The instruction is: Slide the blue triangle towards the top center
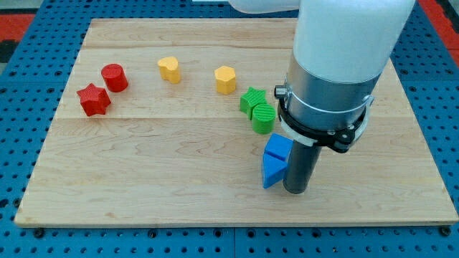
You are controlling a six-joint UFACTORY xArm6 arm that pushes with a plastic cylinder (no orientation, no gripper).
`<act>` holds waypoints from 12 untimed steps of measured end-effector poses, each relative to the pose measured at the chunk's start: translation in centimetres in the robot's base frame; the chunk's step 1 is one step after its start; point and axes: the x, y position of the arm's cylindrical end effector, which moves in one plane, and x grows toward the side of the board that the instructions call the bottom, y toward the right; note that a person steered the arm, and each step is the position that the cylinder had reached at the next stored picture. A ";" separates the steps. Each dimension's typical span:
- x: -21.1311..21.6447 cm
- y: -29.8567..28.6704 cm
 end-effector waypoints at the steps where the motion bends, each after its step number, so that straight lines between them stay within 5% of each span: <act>1: 0.1 0.0; 2: 0.8 2.8; 4: -3.0 -8.1; 6: -13.5 -13.7; 7: -13.1 -14.5; 8: -19.7 -15.9; 9: -18.8 -15.8; 10: -23.6 -16.7; 12: -32.4 -3.1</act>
